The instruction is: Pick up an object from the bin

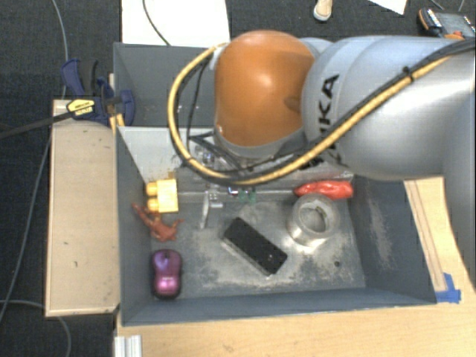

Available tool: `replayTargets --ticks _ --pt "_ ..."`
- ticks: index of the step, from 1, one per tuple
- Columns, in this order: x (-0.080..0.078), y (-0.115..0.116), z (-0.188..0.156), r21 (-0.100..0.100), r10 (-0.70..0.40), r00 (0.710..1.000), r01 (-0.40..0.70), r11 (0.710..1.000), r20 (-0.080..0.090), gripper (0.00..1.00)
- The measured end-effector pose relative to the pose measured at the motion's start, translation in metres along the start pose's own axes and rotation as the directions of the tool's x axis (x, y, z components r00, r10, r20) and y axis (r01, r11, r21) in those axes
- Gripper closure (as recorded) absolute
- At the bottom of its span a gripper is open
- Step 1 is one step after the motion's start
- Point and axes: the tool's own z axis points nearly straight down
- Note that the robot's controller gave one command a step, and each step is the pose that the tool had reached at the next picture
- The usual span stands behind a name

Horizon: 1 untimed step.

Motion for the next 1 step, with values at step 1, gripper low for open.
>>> replayTargets --ticks 1 --pt "-0.0019 -0.0012 -0.0041 -0.001 0.005 1.0 -0.005 1.0 0.008 0.0"
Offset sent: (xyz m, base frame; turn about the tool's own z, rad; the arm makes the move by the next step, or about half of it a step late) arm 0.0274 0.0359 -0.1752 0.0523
